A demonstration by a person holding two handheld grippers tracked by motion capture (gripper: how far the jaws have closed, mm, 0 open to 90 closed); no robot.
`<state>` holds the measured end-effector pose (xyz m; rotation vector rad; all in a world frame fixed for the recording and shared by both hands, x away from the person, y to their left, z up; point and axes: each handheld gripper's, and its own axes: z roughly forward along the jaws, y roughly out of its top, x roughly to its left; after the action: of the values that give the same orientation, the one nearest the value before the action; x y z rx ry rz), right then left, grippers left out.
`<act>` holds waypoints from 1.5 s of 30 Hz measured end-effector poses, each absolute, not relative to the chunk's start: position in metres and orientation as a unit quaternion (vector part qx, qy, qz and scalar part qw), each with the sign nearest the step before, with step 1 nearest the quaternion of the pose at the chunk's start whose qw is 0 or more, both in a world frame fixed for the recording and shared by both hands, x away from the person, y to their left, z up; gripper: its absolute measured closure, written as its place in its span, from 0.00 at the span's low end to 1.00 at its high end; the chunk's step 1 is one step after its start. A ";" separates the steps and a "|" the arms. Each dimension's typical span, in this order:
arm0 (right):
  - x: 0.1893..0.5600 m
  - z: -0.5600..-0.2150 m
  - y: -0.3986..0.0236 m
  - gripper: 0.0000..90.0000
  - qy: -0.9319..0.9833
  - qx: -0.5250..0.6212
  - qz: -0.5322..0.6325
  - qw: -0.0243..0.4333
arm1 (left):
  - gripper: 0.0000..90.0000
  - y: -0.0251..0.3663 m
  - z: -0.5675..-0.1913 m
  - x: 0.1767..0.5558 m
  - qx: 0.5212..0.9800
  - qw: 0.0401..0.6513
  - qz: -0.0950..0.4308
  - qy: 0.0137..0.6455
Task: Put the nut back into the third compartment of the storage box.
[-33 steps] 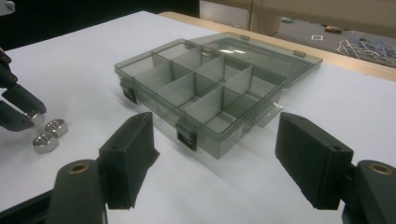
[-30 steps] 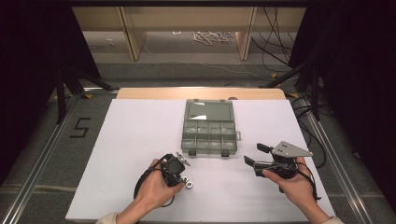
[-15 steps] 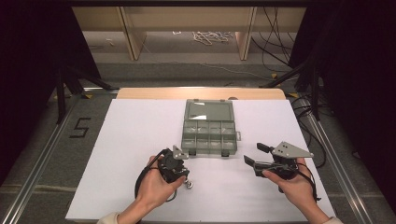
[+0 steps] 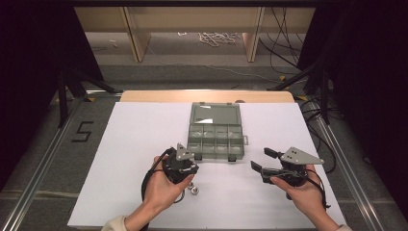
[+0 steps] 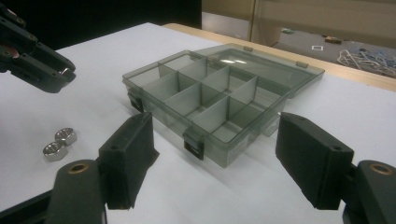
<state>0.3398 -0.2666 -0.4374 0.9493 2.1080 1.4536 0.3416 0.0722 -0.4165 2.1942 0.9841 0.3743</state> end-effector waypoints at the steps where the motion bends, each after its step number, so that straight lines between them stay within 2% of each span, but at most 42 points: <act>1: 0.339 -0.437 -0.267 0.32 0.756 0.344 0.519 0.202 | 0.78 0.071 -0.416 0.342 0.843 0.349 0.146 0.382; 12: 0.335 -0.435 -0.268 0.32 0.761 0.346 0.511 0.199 | 0.78 0.064 -0.407 0.352 0.842 0.358 0.157 0.371; 17: 0.335 -0.437 -0.266 0.32 0.751 0.341 0.525 0.209 | 0.78 0.059 -0.404 0.356 0.829 0.376 0.163 0.380; 18: 0.336 -0.436 -0.267 0.32 0.751 0.335 0.527 0.213 | 0.78 0.060 -0.402 0.357 0.839 0.365 0.165 0.368; 19: 0.335 -0.436 -0.267 0.32 0.751 0.336 0.527 0.213 | 0.78 0.057 -0.403 0.357 0.829 0.377 0.165 0.379; 20: 0.334 -0.436 -0.266 0.32 0.749 0.341 0.531 0.202 | 0.78 0.059 -0.401 0.359 0.839 0.366 0.164 0.368; 21: 0.333 -0.435 -0.267 0.32 0.754 0.342 0.521 0.206 | 0.78 0.055 -0.402 0.359 0.825 0.382 0.168 0.382; 33: 0.328 -0.436 -0.265 0.30 0.748 0.340 0.533 0.203 | 0.78 0.042 -0.398 0.372 0.823 0.389 0.173 0.375; 35: 0.327 -0.435 -0.266 0.30 0.750 0.335 0.529 0.214 | 0.78 0.040 -0.397 0.374 0.828 0.385 0.173 0.370; 38: 0.326 -0.435 -0.265 0.30 0.747 0.340 0.534 0.202 | 0.78 0.038 -0.397 0.377 0.826 0.386 0.177 0.370; 45: 0.325 -0.434 -0.266 0.30 0.747 0.333 0.532 0.219 | 0.78 0.033 -0.396 0.384 0.825 0.389 0.181 0.369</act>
<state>0.3255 -0.2655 -0.4344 0.9206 2.0672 1.4716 0.3845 0.0327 -0.3963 2.0969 0.9383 0.4610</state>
